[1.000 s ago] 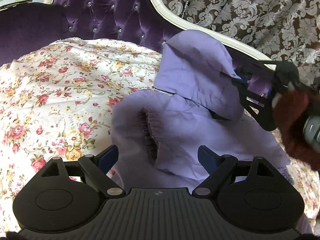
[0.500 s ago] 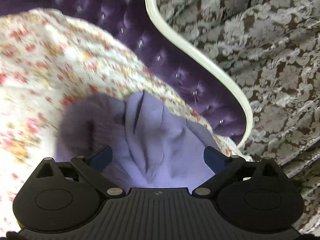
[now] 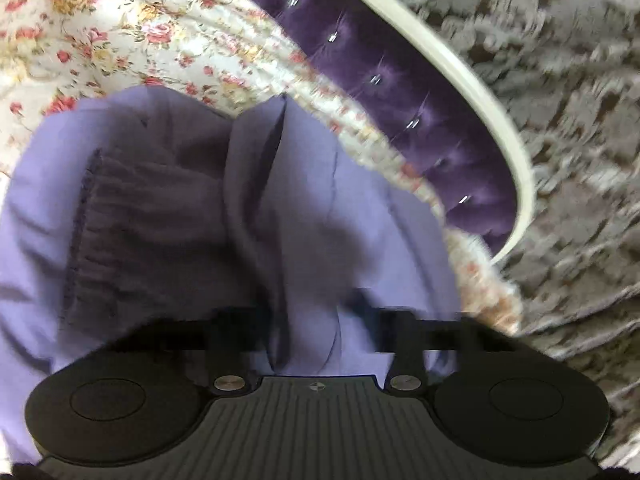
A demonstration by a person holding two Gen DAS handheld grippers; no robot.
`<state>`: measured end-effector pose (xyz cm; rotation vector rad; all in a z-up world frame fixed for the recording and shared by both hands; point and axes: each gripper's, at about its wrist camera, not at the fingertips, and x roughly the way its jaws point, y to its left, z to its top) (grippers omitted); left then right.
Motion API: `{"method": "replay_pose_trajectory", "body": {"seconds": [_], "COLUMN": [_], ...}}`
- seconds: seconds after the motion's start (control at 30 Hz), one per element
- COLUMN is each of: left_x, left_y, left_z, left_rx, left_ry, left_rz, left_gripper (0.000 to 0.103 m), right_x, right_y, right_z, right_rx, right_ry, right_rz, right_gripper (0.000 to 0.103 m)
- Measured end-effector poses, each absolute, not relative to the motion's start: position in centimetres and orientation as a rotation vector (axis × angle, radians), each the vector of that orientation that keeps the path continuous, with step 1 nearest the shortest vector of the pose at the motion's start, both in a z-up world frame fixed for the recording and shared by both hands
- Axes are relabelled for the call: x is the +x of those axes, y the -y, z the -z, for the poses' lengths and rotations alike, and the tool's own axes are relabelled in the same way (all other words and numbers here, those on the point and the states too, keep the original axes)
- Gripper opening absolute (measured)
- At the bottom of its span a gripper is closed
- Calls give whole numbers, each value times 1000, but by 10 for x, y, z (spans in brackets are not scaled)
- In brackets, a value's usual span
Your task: Fold small clothes
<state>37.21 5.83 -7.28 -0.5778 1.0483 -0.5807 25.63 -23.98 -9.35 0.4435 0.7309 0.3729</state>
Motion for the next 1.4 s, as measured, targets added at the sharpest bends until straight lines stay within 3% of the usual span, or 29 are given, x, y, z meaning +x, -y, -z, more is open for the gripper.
{"method": "replay_pose_trajectory", "body": {"seconds": [0.1, 0.3, 0.43, 0.5, 0.53, 0.6, 0.67, 0.8, 1.0, 1.03, 1.07, 1.1, 1.27, 1.33, 1.4], "left_x": [365, 308, 299, 301, 300, 298, 298, 297, 294, 294, 294, 293, 289, 288, 287], "left_y": [-59, -49, -48, -47, -49, -52, -55, -50, -50, -50, -50, -50, -56, -60, -62], "left_z": [65, 19, 57, 78, 87, 93, 92, 88, 91, 91, 90, 89, 85, 87, 89], "left_rx": [-637, -491, -494, -496, -497, -497, -505, -474, -501, -503, -504, -501, -477, -471, -465], "left_ry": [-987, -734, -844, -906, -921, -909, -901, -892, -889, -888, -887, -886, -868, -870, -873], "left_rz": [590, 625, 599, 585, 581, 582, 586, 584, 580, 580, 581, 580, 580, 570, 566], "left_gripper": [7, 7, 7, 8, 8, 8, 8, 8, 8, 8, 8, 8, 8, 10, 11], "right_x": [261, 239, 238, 232, 226, 214, 205, 218, 273, 279, 281, 282, 258, 256, 256], "right_y": [241, 249, 257, 255, 254, 253, 250, 243, 249, 252, 256, 261, 295, 308, 311], "right_z": [79, 28, 68, 86, 88, 83, 70, 55, 85, 90, 92, 90, 58, 70, 93], "right_rx": [368, 209, 246, 198, 175, 146, 114, 54, 93, 148, 217, 308, 694, 743, 619], "right_ry": [-718, -462, -679, -754, -762, -727, -643, -578, -747, -780, -804, -809, -557, -607, -740], "right_rz": [-353, -415, -385, -342, -322, -292, -255, -192, -182, -197, -234, -283, -526, -477, -310], "right_gripper": [14, 14, 22, 38, 40, 66, 82, 84, 81, 74, 39, 17, 16, 16, 16]}}
